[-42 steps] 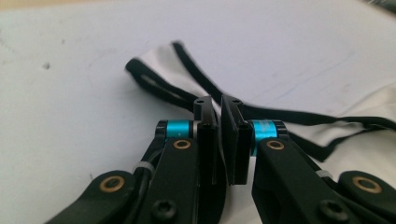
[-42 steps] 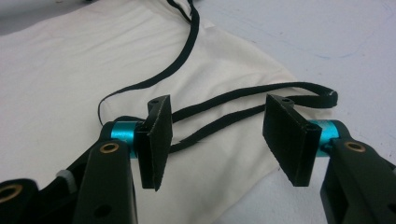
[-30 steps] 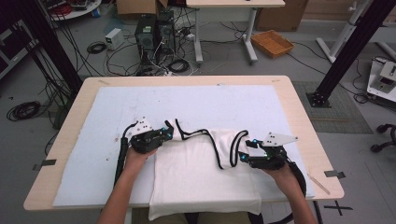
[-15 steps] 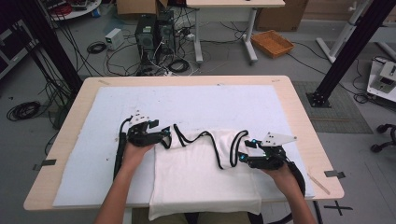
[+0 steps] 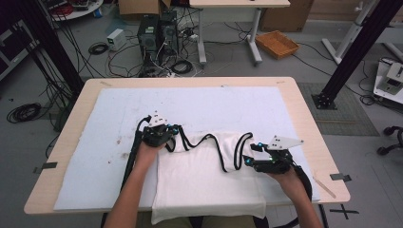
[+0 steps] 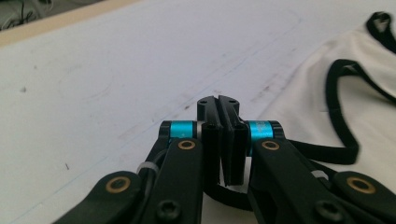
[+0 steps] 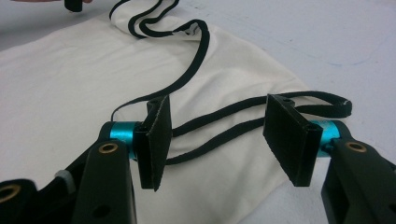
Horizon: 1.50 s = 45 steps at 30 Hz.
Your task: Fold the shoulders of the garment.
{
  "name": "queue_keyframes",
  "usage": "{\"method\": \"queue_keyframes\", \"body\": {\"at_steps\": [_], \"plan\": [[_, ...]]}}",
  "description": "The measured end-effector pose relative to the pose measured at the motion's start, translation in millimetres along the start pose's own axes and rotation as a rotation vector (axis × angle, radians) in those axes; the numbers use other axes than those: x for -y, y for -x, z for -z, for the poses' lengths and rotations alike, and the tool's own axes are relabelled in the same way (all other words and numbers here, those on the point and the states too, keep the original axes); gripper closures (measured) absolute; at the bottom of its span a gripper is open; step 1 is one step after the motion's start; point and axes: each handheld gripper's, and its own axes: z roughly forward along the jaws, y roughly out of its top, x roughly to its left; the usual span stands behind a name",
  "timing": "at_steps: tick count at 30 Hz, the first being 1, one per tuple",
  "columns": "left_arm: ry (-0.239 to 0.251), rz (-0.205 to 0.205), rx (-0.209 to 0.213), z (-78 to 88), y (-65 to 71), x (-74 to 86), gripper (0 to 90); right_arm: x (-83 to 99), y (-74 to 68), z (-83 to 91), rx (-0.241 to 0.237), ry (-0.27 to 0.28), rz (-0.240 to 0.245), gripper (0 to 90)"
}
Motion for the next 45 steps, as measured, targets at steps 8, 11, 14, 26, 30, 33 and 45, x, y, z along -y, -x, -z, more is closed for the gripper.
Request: {"method": "queue_keyframes", "body": {"at_steps": [8, 11, 14, 26, 30, 33, 45], "plan": [[0.138, -0.075, 0.188, 36.2, 26.7, 10.9, 87.4, -0.1, -3.6, 2.0, 0.002, -0.001, 0.000, 42.0], [0.149, -0.093, 0.234, 49.4, 38.0, 17.1, 80.3, 0.4, -6.5, 5.5, 0.005, -0.001, 0.011, 41.8], [0.132, -0.022, 0.176, 62.9, 44.5, 23.8, 45.7, 0.6, -10.4, 9.8, 0.007, -0.002, 0.024, 41.6], [0.132, 0.005, 0.187, 70.7, 48.5, 31.9, 35.1, -6.0, -28.6, 2.4, -0.035, -0.012, 0.071, 41.1], [0.112, -0.017, 0.242, 75.3, 56.4, 36.4, 34.2, -6.1, -33.8, 1.6, -0.048, -0.029, 0.096, 39.1], [0.063, -0.037, 0.265, 72.4, 64.2, 42.6, 34.2, -4.7, -40.0, -3.9, -0.068, -0.058, 0.132, 38.7], [-0.145, -0.228, 0.278, 53.8, 93.4, 46.0, 74.8, 1.3, -53.7, -26.4, 0.017, -0.167, 0.332, 79.9]]}}
